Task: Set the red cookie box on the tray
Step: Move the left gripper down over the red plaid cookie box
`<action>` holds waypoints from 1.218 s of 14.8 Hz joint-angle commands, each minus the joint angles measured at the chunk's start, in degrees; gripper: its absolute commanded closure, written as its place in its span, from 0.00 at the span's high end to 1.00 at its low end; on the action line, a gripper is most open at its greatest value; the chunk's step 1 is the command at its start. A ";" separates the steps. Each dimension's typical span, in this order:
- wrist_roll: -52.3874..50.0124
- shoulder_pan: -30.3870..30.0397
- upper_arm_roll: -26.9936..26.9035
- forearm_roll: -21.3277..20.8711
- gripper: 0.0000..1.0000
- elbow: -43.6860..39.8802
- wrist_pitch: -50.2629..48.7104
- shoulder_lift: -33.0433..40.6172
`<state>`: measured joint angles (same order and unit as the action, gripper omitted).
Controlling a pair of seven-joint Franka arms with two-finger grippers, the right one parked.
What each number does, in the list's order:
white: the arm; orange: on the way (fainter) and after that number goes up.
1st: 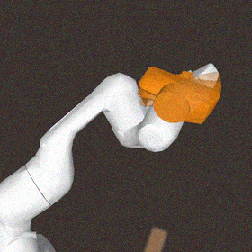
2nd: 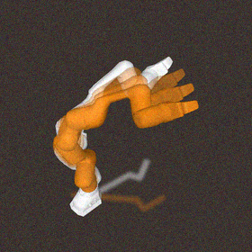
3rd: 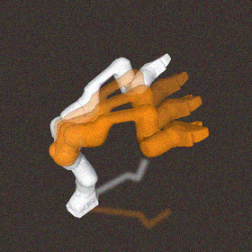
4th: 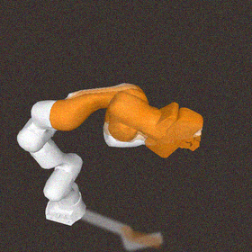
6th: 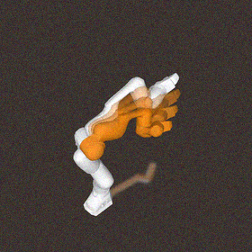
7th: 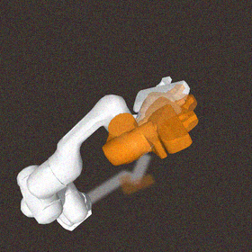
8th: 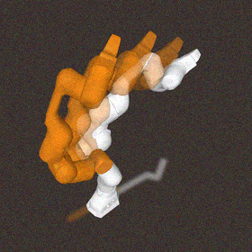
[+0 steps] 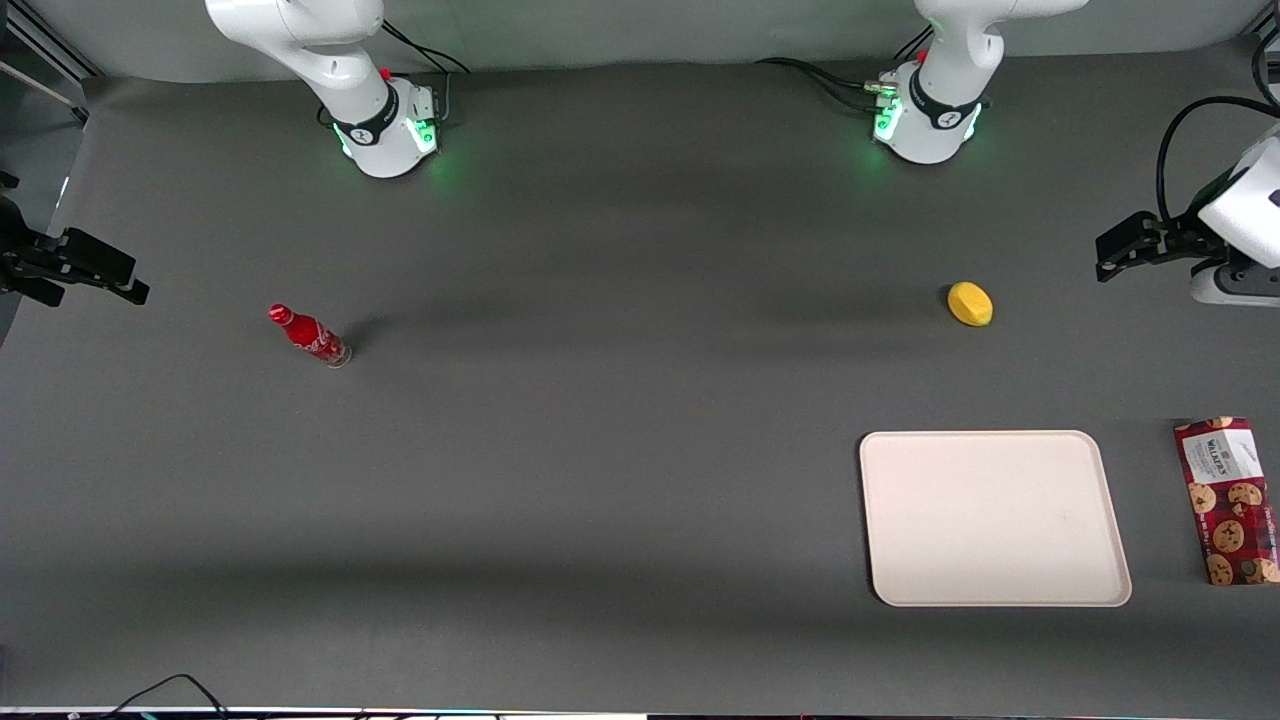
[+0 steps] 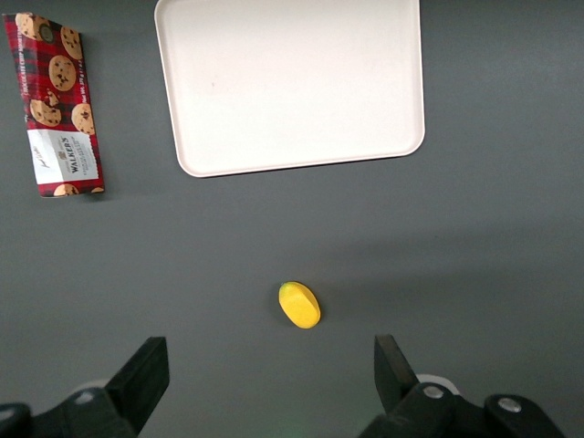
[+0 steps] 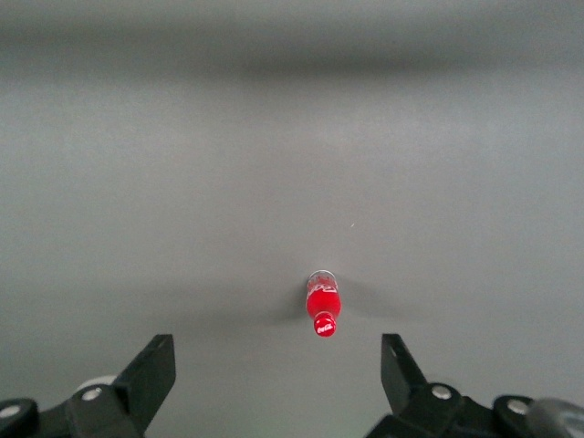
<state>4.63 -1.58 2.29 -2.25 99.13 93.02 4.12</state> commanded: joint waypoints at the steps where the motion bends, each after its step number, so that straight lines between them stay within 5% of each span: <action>1: -0.15 0.79 -0.53 -0.57 1.00 -1.75 -1.35 -0.96; 12: 1.07 -0.78 -2.10 -0.92 1.00 -1.84 -0.92 -1.66; 18: 20.31 -15.19 -3.60 -0.57 1.00 -4.90 10.84 -13.06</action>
<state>17.53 -10.59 -1.72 -3.08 98.88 100.09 -1.00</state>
